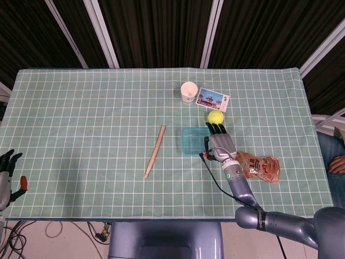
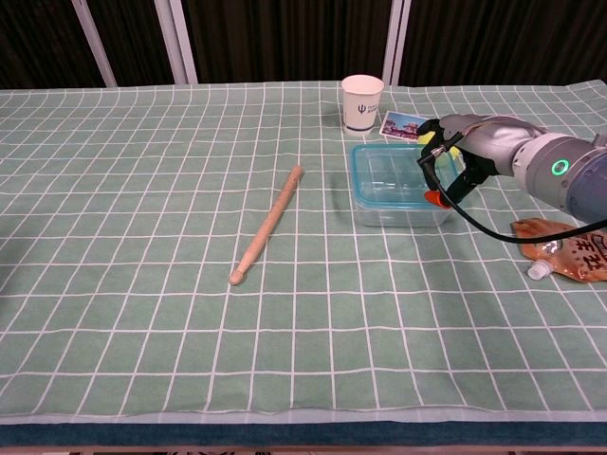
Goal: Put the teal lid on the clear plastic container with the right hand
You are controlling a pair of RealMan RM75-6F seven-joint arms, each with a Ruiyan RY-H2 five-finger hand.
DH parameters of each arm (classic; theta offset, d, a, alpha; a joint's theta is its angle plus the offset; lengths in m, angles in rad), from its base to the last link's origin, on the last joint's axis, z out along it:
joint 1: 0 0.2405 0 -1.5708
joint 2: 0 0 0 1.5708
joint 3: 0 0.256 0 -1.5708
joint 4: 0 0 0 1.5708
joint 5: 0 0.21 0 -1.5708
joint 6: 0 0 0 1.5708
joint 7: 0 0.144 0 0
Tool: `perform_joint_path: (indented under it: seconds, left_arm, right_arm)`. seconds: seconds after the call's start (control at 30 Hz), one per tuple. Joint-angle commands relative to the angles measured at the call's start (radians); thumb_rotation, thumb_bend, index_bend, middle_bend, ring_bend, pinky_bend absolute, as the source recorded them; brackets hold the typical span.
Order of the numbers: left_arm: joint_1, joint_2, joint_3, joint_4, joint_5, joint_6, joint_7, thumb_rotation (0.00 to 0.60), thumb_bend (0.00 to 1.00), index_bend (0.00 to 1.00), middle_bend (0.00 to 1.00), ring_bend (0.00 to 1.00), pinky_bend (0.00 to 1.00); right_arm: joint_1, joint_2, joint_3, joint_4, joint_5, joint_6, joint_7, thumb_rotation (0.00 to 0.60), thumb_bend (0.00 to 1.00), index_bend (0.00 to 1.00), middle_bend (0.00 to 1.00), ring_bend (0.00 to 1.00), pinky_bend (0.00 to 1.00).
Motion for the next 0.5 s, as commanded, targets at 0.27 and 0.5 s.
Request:
perform_joint_path:
  seconds: [0.27, 0.5]
  left_arm:
    - [0.0, 0.001, 0.0, -0.002, -0.001, -0.001, 0.0, 0.6, 0.57, 0.11, 0.0, 0.0, 0.0]
    - [0.0, 0.001, 0.001, -0.002, 0.0, -0.002, -0.002, 0.6, 0.57, 0.11, 0.0, 0.0, 0.0]
  right_arm:
    - [-0.004, -0.002, 0.016, 0.001, -0.014, 0.0, 0.015, 0.6, 0.64, 0.7, 0.07, 0.0, 0.0]
    - [0.005, 0.034, 0.074, -0.036, -0.011, 0.023, 0.024, 0.6, 0.64, 0.7, 0.07, 0.0, 0.0]
